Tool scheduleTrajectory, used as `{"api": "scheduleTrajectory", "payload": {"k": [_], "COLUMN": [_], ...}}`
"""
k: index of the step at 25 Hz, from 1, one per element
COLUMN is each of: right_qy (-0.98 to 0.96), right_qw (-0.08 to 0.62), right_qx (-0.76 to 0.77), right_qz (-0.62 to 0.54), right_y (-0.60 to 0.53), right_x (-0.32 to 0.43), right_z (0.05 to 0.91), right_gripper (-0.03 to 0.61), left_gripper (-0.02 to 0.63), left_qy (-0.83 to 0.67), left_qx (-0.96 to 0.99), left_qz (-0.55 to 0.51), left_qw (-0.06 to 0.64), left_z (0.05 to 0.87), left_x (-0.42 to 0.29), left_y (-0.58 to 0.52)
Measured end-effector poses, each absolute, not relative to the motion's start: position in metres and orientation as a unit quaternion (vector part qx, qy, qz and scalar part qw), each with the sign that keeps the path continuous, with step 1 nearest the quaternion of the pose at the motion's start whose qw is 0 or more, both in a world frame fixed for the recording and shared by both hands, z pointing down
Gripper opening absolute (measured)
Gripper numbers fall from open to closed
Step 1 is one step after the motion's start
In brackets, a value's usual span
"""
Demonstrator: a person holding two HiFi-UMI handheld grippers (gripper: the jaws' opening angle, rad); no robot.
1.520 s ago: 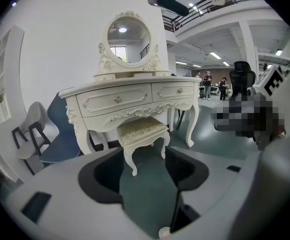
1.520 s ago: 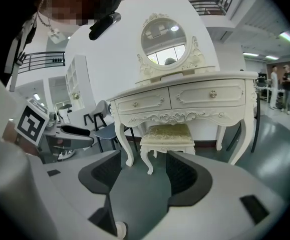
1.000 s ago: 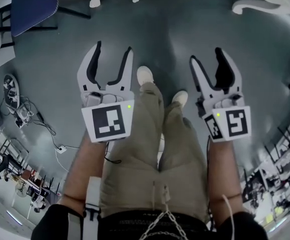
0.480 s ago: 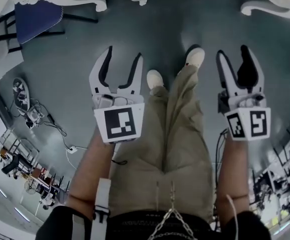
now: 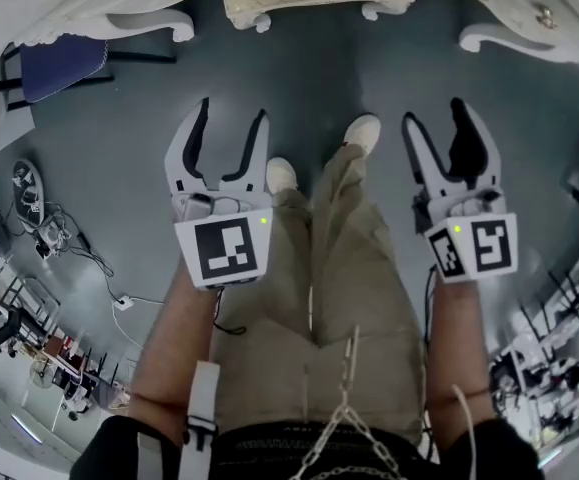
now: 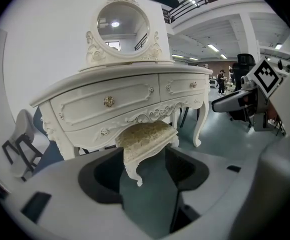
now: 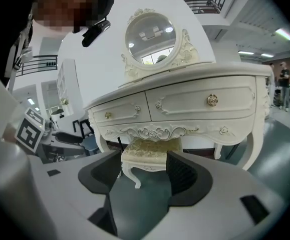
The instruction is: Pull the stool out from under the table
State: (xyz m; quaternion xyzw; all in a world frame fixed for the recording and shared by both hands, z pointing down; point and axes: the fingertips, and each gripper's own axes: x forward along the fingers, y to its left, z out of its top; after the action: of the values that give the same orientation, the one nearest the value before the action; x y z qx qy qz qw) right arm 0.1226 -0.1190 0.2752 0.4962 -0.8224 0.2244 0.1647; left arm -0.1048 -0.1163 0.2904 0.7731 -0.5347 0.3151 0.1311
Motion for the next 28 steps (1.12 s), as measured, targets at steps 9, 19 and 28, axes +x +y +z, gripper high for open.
{"api": "scheduleTrajectory", "payload": {"k": [9, 19, 28], "right_qy": [-0.846, -0.87, -0.845], "right_qw": [0.188, 0.258, 0.321], "right_qx": [0.452, 0.382, 0.4], "right_qz": [0.212, 0.173, 0.148], "right_y": [-0.171, -0.195, -0.248], "right_x": [0.15, 0.144, 0.147], "right_z": [0.277, 0.333, 0.432], "right_gripper": [0.259, 0.259, 0.261], "left_gripper": [0.242, 0.242, 0.242], "left_qy": [-0.565, -0.573, -0.556], "left_qx": [0.746, 0.709, 0.702], "left_qz": [0.329, 0.378, 0.42], "left_qw": [0.13, 0.16, 0.143], "left_z": [0.294, 0.361, 0.444], "left_x": [-0.082, -0.093, -0.118], "left_y": [-0.153, -0.16, -0.199]}}
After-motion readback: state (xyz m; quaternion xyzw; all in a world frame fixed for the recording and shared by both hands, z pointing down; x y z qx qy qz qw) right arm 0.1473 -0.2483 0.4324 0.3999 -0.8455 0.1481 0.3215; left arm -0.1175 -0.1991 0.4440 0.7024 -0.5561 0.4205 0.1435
